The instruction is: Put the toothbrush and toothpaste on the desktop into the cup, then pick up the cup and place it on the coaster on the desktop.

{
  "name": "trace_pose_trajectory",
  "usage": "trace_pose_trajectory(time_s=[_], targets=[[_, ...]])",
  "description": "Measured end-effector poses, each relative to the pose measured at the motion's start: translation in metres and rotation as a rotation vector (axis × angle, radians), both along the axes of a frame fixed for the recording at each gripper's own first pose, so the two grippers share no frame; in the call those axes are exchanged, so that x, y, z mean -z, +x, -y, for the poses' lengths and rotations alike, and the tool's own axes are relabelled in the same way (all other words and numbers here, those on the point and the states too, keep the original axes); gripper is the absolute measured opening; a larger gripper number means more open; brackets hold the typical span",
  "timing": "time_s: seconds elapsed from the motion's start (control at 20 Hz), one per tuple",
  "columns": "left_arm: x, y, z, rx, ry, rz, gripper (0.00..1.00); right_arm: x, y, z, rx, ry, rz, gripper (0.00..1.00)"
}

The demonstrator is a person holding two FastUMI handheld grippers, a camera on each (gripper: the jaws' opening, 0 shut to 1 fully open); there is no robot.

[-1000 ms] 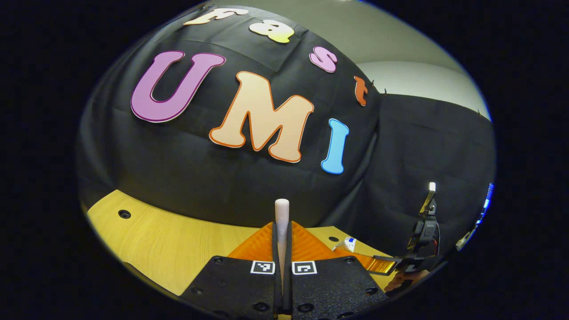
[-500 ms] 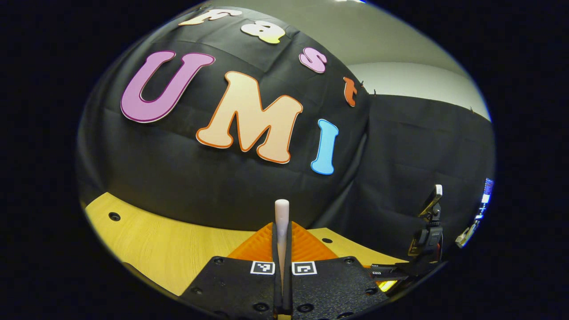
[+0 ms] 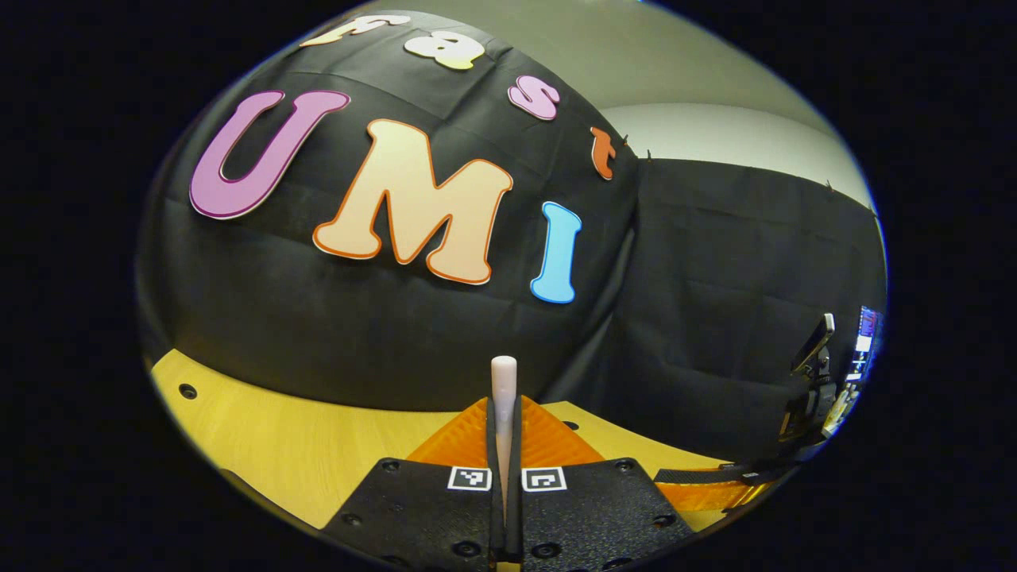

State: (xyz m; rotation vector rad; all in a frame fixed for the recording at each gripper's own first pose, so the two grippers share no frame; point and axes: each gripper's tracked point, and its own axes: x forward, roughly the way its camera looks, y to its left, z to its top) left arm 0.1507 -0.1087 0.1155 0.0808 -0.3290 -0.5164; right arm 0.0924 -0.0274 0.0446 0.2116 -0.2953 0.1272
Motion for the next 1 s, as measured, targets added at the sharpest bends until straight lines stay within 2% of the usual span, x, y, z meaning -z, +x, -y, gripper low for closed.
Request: trace_pose_trajectory(time_s=[0.3,0.35,0.45,0.5,0.7,0.75,1.0], targets=[[0.028,0.013,0.018,0.022,0.055,-0.024,0.00,0.023,-0.016,0.027,0.057,0.011,-0.032,0.98],[0.041,0.018,0.014,0.005,0.069,-0.042,0.02,0.026,-0.019,0.033,0.072,0.008,-0.039,0.98],[0.061,0.014,0.011,0.026,0.067,-0.096,0.07,0.030,-0.022,0.039,0.098,0.003,-0.046,0.98],[0.067,0.010,0.010,0.033,0.067,-0.116,0.14,0.030,-0.024,0.039,0.100,0.000,-0.049,0.98],[0.063,-0.002,-0.011,-0.011,0.033,-0.122,0.99,0.027,-0.027,0.030,0.094,-0.017,-0.056,0.98],[0.060,-0.007,-0.016,-0.023,0.024,-0.110,0.95,0.024,-0.028,0.025,0.088,-0.020,-0.056,0.98],[0.031,-0.029,-0.060,-0.141,0.018,-0.072,0.95,0.015,-0.022,0.006,0.065,-0.037,-0.084,0.98]])
